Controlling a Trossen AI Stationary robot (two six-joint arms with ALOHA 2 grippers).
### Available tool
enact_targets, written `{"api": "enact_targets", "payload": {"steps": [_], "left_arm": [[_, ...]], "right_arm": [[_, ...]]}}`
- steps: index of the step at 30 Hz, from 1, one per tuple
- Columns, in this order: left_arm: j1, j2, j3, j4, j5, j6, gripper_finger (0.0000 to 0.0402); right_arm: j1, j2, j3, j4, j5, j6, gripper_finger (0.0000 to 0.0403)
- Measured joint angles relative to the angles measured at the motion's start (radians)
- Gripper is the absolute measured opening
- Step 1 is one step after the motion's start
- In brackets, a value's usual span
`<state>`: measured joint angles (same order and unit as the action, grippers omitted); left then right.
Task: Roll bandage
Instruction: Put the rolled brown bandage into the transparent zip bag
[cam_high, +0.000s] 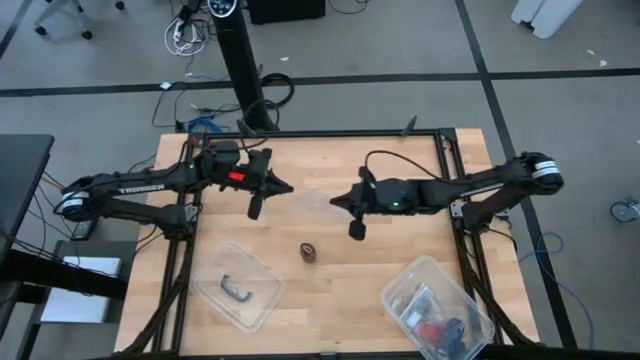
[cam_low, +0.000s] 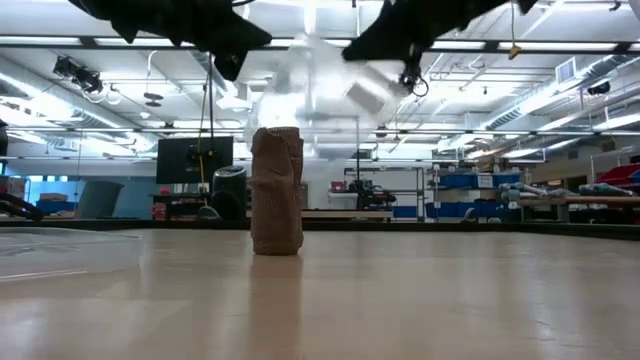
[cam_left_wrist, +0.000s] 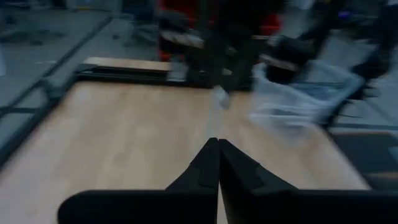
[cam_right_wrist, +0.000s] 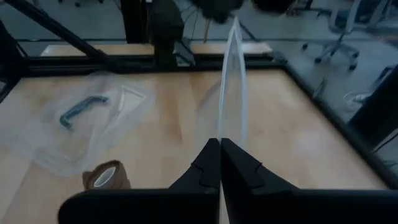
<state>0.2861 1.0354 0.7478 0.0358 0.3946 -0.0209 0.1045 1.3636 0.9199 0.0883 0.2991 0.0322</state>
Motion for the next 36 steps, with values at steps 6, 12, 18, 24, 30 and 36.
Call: {"api": "enact_targets", "payload": {"steps": [6,12,18,24,30,36], "left_arm": [[-0.058,0.023,0.000,0.050,0.008,-0.017,0.0063],[-0.087,0.047,0.001,0.105,-0.093,-0.006,0.0119],[-0.087,0.062,0.000,0.097,-0.097,-0.009,0.0131],[-0.088,0.078,0.000,0.110,-0.115,-0.009,0.0131],[-0.092,0.108,0.000,0.109,-0.121,-0.009,0.0096],[-0.092,0.119,0.000,0.158,-0.096,-0.009,0.0034]], "right_arm": [[0.026,-0.031,0.000,-0.004,0.046,-0.028,0.0001],[0.027,0.012,0.029,-0.017,0.037,-0.035,0.0000],[0.025,0.025,0.055,-0.018,0.019,-0.053,0.0000],[0.025,0.024,0.055,-0.016,0.011,-0.057,0.0000],[0.025,0.024,0.055,-0.014,0.006,-0.056,0.0000],[0.025,0.024,0.055,-0.016,-0.010,-0.056,0.0000]]}}
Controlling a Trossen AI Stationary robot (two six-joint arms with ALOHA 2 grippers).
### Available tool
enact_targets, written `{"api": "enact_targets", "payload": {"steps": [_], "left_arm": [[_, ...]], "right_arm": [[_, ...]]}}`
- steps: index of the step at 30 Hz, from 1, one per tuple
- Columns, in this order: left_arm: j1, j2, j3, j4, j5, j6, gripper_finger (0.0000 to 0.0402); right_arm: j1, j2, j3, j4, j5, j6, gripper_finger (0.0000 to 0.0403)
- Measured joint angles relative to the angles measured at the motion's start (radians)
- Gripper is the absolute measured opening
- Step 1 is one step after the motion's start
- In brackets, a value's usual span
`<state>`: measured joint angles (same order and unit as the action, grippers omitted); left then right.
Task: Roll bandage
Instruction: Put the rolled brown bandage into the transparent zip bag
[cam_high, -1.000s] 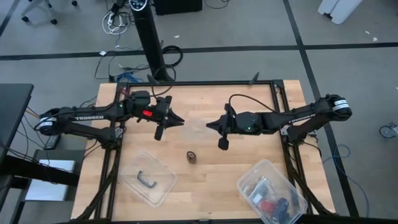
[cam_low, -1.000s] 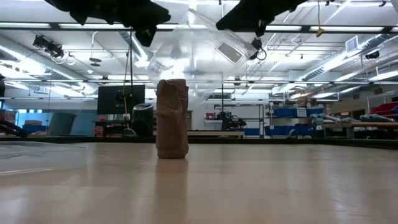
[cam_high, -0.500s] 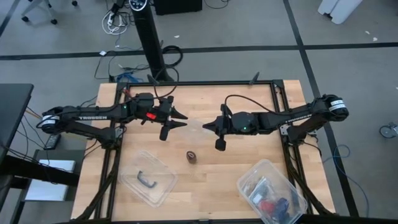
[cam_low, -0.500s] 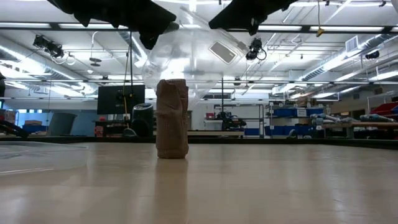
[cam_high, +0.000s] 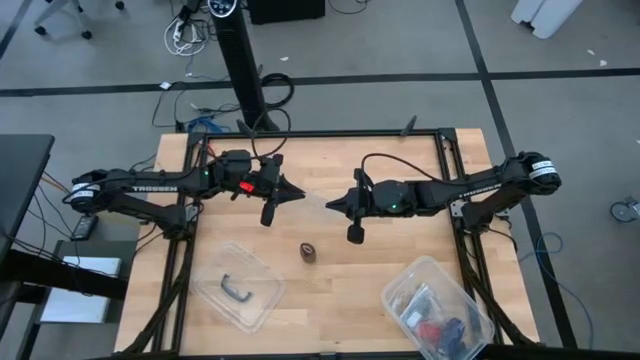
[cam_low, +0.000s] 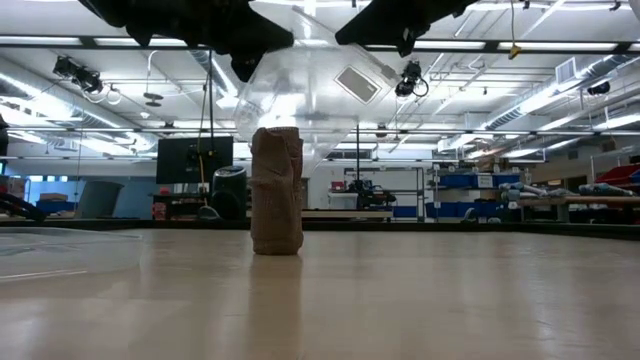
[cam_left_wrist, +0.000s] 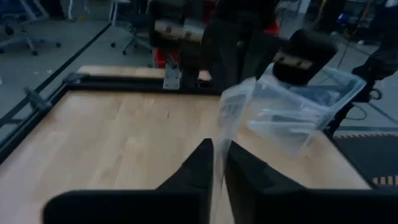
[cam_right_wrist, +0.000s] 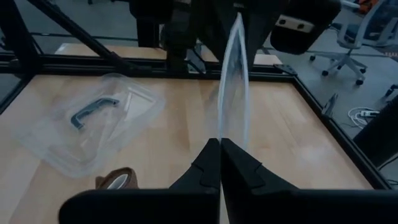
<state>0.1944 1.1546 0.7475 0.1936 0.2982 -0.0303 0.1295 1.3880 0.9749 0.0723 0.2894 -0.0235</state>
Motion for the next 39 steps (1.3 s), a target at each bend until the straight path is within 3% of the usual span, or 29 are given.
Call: {"api": "enact_targets", "payload": {"steps": [7,11,16,20,24,31,34,39], "left_arm": [[0.000,0.000,0.000,0.005,0.010,0.004,0.0003],[0.000,-0.003,0.000,0.005,0.008,0.026,0.0001],[0.000,-0.006,0.000,0.015,0.005,0.050,0.0001],[0.000,-0.011,0.000,0.048,-0.004,0.056,0.0001],[-0.003,-0.011,0.000,0.132,-0.012,0.062,0.0000],[-0.034,-0.012,-0.108,0.495,-0.008,0.053,0.0000],[-0.034,-0.011,-0.174,0.641,-0.009,0.019,0.0000],[-0.034,-0.010,-0.226,0.741,-0.015,-0.006,0.0000]], "right_arm": [[-0.001,-0.011,0.000,-0.005,0.032,0.030,0.0015],[0.029,-0.094,0.000,-0.050,0.117,0.044,0.0063],[0.106,-0.224,-0.001,-0.251,0.240,0.118,0.0129],[0.175,-0.286,-0.114,-0.264,0.334,0.219,0.0163],[0.233,-0.294,-0.312,0.019,0.392,0.229,0.0176],[0.261,-0.223,-0.556,0.753,0.445,-0.010,0.0168],[0.260,-0.208,-0.565,0.859,0.428,-0.077,0.0160],[0.254,-0.196,-0.519,0.874,0.337,-0.103,0.0150]]}}
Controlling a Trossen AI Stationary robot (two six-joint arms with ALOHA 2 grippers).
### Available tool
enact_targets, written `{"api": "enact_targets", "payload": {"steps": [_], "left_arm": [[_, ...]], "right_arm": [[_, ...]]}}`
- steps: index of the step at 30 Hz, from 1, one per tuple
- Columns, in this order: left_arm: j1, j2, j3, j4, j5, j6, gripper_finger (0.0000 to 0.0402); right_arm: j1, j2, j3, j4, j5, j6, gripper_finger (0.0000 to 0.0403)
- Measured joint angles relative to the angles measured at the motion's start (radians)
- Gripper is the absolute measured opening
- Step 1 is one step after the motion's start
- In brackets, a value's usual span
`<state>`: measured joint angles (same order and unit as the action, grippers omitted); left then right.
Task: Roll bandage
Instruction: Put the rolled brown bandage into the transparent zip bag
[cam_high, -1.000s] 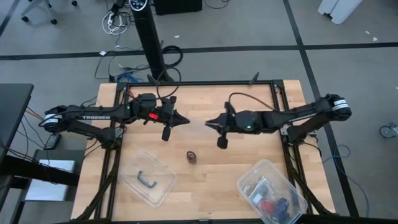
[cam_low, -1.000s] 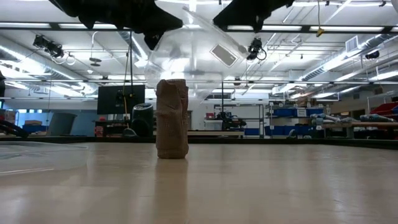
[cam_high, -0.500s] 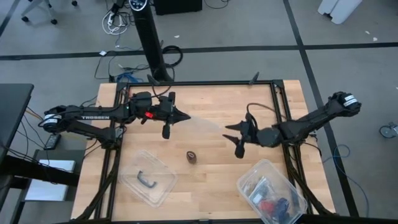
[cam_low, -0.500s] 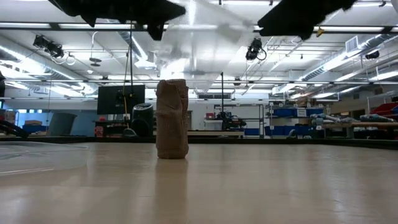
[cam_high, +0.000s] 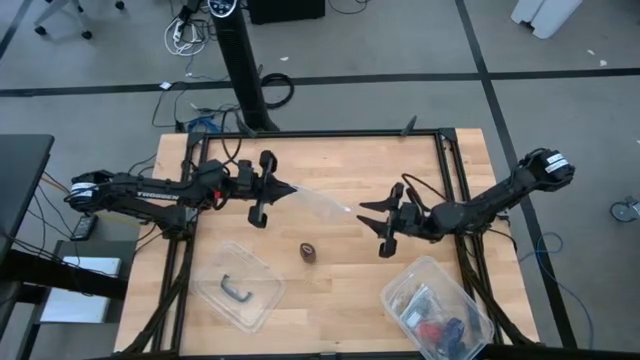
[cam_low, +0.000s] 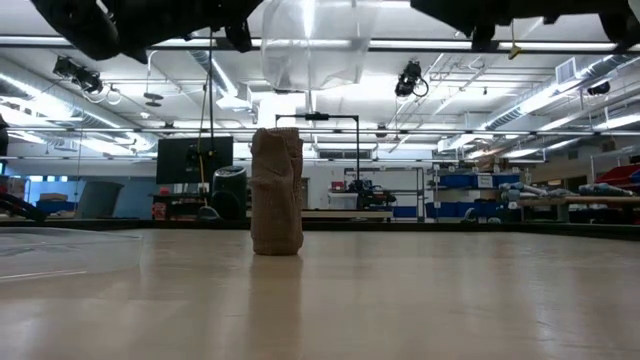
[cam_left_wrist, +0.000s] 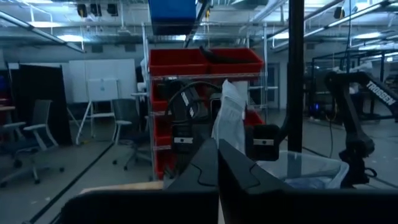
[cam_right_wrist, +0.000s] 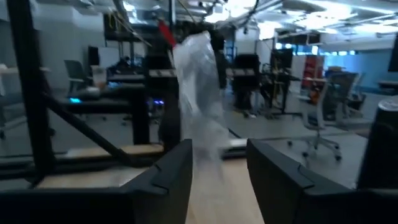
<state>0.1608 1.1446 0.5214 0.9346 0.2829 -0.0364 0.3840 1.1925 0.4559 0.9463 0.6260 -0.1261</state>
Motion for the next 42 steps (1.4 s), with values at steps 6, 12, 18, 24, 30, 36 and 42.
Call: {"api": "enact_targets", "payload": {"steps": [6,12,18,24,30,36,42], "left_arm": [[0.000,0.001,-0.004,-0.010,-0.021,0.003,0.0000],[0.000,0.001,-0.004,-0.009,-0.023,0.004,0.0000],[0.000,0.007,-0.004,-0.013,-0.023,0.005,0.0000],[0.000,0.007,-0.004,-0.012,-0.023,0.006,0.0000],[0.000,0.007,-0.004,-0.043,-0.046,0.006,0.0000],[-0.027,0.038,-0.004,-0.030,-0.075,0.032,0.0000],[-0.046,0.102,-0.004,0.028,-0.099,0.034,0.0000]], "right_arm": [[0.000,0.000,0.057,-0.004,-0.052,-0.003,0.0142],[-0.024,0.026,0.070,-0.020,-0.054,-0.001,0.0123],[-0.058,0.080,0.071,0.023,-0.059,0.017,0.0099],[-0.073,0.100,0.071,0.079,-0.100,0.006,0.0061],[-0.102,0.099,0.071,0.078,-0.100,0.001,0.0005],[-0.138,0.103,0.089,0.056,-0.146,0.018,0.0002],[-0.162,0.175,0.174,-0.024,-0.178,0.022,0.0002]]}}
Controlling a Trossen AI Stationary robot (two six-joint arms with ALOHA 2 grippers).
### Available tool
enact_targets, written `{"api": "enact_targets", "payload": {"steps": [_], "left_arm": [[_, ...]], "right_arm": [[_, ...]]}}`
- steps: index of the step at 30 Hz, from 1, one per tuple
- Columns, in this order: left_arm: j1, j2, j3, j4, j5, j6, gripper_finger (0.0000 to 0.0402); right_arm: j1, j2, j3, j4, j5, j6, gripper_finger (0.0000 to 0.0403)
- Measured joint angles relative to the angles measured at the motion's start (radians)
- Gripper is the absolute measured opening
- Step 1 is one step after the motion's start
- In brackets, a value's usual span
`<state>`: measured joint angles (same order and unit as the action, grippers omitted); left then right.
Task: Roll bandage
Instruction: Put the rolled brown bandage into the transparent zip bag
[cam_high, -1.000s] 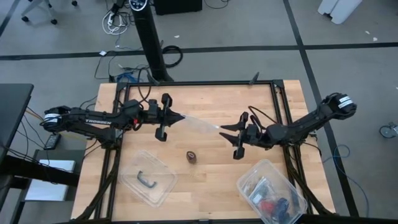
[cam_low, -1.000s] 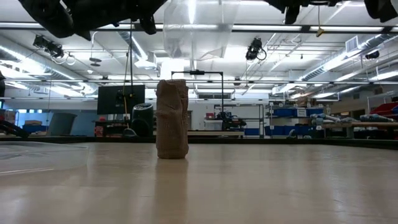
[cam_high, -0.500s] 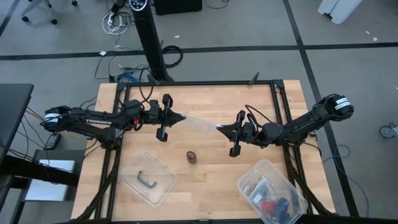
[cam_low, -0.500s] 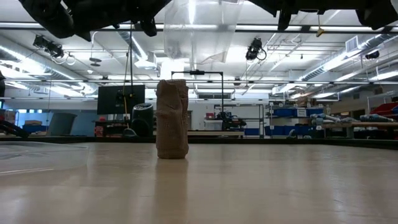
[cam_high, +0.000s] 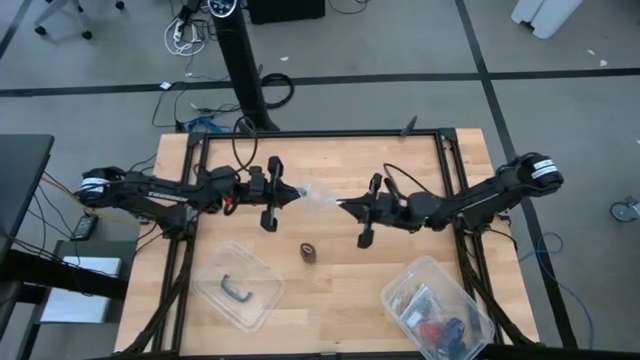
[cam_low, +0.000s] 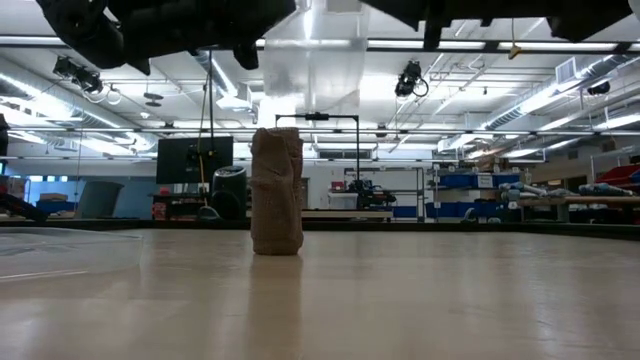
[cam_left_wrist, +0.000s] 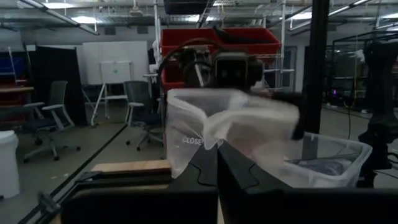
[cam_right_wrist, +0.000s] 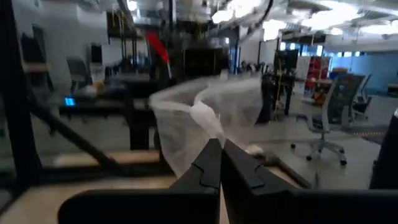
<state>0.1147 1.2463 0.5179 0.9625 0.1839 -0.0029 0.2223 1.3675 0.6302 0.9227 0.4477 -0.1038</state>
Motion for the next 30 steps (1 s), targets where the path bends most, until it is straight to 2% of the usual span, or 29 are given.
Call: {"api": "enact_targets", "payload": {"steps": [4,6,8,12,16,19,24,30], "left_arm": [[-0.005,0.002,0.004,0.000,0.003,0.000,0.0000],[-0.009,-0.007,0.003,0.014,0.009,0.000,0.0000],[-0.012,-0.009,0.006,0.026,0.011,0.003,0.0000],[-0.012,-0.031,-0.004,-0.069,0.011,0.003,0.0000],[-0.013,-0.057,-0.001,-0.107,-0.003,0.017,0.0000],[-0.013,-0.057,-0.002,-0.111,-0.008,0.020,0.0000],[-0.013,-0.060,-0.002,-0.133,-0.008,0.003,0.0000],[-0.017,-0.060,-0.002,-0.177,-0.020,-0.032,0.0000]], "right_arm": [[0.006,0.022,0.043,-0.100,0.046,-0.024,0.0001],[0.010,0.018,0.049,-0.093,0.071,-0.021,0.0001],[-0.002,0.022,0.065,-0.079,0.048,-0.015,0.0001],[0.007,-0.012,0.075,-0.190,0.070,-0.032,0.0001],[0.036,-0.063,0.077,-0.219,0.077,-0.029,0.0000],[0.063,-0.096,0.075,-0.294,0.071,-0.022,0.0000],[0.078,-0.113,0.075,-0.439,-0.006,0.008,0.0001],[0.065,-0.109,0.075,-0.470,0.016,0.073,0.0006]]}}
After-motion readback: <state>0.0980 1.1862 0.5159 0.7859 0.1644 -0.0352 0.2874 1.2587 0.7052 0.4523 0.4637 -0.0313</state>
